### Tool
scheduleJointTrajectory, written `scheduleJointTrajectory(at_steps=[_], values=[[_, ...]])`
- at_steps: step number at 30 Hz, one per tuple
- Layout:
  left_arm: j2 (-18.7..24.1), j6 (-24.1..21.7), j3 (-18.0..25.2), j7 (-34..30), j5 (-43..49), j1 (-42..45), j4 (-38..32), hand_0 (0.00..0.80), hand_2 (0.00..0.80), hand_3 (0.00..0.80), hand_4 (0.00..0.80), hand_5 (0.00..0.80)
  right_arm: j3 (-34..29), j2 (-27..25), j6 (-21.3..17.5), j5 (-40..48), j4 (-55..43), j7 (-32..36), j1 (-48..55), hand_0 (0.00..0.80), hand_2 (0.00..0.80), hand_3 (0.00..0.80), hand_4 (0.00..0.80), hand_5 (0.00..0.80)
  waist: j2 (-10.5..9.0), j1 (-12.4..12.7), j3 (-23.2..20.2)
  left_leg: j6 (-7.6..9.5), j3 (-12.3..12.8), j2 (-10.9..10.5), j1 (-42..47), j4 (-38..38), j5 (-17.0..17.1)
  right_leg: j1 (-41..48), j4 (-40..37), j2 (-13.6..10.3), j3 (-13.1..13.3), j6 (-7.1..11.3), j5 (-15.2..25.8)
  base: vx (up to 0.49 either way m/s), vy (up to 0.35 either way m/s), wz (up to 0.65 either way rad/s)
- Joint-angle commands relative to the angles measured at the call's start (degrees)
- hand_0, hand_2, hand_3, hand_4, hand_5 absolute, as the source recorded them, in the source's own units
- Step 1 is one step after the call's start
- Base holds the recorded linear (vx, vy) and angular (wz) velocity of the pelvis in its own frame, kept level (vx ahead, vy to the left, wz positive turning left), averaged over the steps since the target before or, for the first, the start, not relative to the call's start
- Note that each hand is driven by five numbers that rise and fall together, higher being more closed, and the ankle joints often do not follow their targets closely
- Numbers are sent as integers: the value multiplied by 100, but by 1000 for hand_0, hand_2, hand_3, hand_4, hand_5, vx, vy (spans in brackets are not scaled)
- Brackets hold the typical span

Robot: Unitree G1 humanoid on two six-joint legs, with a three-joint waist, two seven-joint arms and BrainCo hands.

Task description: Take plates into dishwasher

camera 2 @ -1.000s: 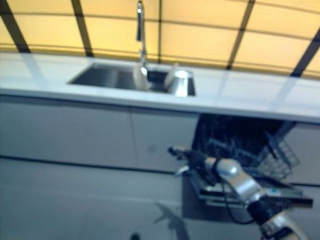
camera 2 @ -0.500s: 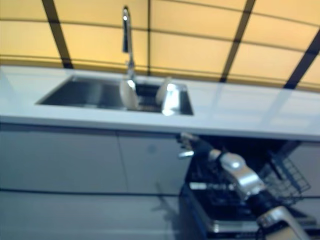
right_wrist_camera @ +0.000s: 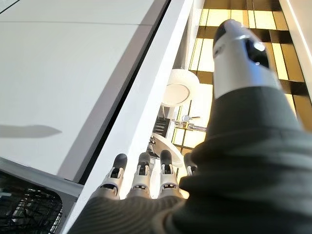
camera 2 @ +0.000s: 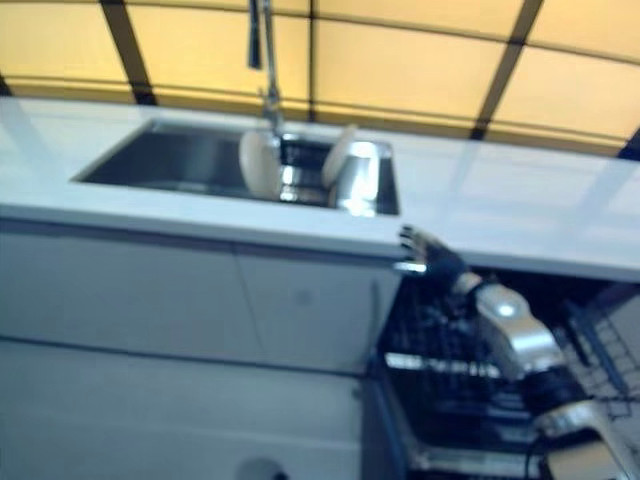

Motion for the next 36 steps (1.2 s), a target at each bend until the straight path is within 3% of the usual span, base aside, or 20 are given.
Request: scheduleJointTrajectory(at_steps=[1,3,5,6,8,10,12,13,16,19,24,29,31,34,35,36], values=[[128,-129,-211,302,292,188,2,0,0,0,0,0,-132,-60,-385,241,-74,-16,-169,0,0,0,0,0,223,262,-392,-491,-106,510,46,-1570,921,103,15,-19,37,226,607,-56,4,7],[131,-76,-170,282,308,242,-61,0,0,0,0,0,-109,-63,-352,182,-19,10,-223,0,0,0,0,0,254,278,-377,-463,-57,502,101,-1528,882,70,165,16,-14,181,546,-67,20,1],[175,-42,-133,162,485,195,-134,0,0,0,0,0,-188,-117,-307,41,-28,-104,-126,0,0,0,0,0,247,152,-277,-439,330,682,2,-829,602,-47,380,-58,-338,118,484,-63,89,11],[184,-9,-143,108,525,172,-147,0,0,0,0,0,-251,-183,-318,36,-57,-132,-8,0,0,0,0,0,233,95,-212,-514,281,864,-111,-513,540,-86,458,-131,-388,99,496,56,208,69],[192,16,-94,158,494,200,-206,0,0,0,0,0,-294,-301,-356,126,-148,-142,140,0,0,0,0,0,204,115,-114,-702,-393,990,-163,-506,617,-122,555,-285,-170,204,545,110,230,77],[229,7,-36,193,352,84,-227,0,0,0,0,0,-235,-447,-487,49,-139,-139,93,0,0,0,0,0,242,70,-74,-731,-702,1147,-43,-714,673,-214,606,-400,51,315,550,58,248,-50],[221,8,60,321,260,-129,-165,0,0,0,0,0,-434,-449,-622,156,-77,52,217,0,0,0,0,0,266,-79,-32,-735,-329,1270,-133,-257,513,-145,637,-644,-112,411,616,76,236,-81],[241,33,58,360,191,-145,-206,0,0,0,0,0,-497,-464,-599,68,-194,51,307,0,0,0,0,0,250,-108,-45,-735,-304,1294,-220,-52,452,-66,609,-721,-93,489,640,72,115,7],[496,204,14,444,28,-352,-413,0,0,0,0,0,-480,-425,-714,207,-425,-167,391,0,0,0,0,0,140,-111,-87,-625,-394,1243,-214,46,259,-142,602,-938,-53,779,872,18,15,-4],[609,196,2,507,60,-434,-258,0,0,0,0,0,-531,-390,-885,203,-344,-84,363,0,0,0,0,0,84,-102,-59,-623,-402,1292,-344,280,205,-129,502,-1028,-47,847,978,6,15,-36],[578,271,-39,502,33,-487,-157,0,0,0,0,0,-609,-467,-816,255,-304,-172,257,0,0,0,0,0,104,-136,-101,-669,-396,1390,-620,628,97,-61,245,-1113,-11,917,1067,49,83,-7],[496,263,-85,333,273,-474,-174,0,0,0,0,0,-765,-499,-753,263,-420,-218,373,0,0,0,0,0,128,-187,-232,-589,-311,1268,-504,664,-87,-26,227,-1270,-27,976,1239,107,126,-1],[465,208,-159,285,265,-486,-173,0,0,0,0,0,-728,-488,-758,214,-421,-286,298,0,0,0,0,0,178,-219,-268,-523,-248,1160,-338,711,-253,-127,340,-1466,-47,960,1432,152,207,9],[417,181,-189,164,305,-513,-217,0,0,0,0,0,-631,-380,-794,75,-301,-398,132,0,0,0,0,0,241,-180,-334,-316,-207,880,-224,935,-631,-115,603,-1809,-9,941,1839,117,212,-4],[412,182,-192,159,307,-516,-223,0,0,0,0,0,-629,-377,-797,75,-295,-402,124,0,0,0,0,0,237,-176,-353,-299,-199,856,-225,908,-618,-132,612,-1831,0,943,1888,91,278,-14],[372,144,-287,42,445,-539,-283,0,0,0,0,0,-632,-321,-779,13,-253,-457,93,0,0,0,0,0,249,-157,-420,-111,-182,602,-117,857,-741,-151,1006,-2019,94,976,2383,76,295,-21]])
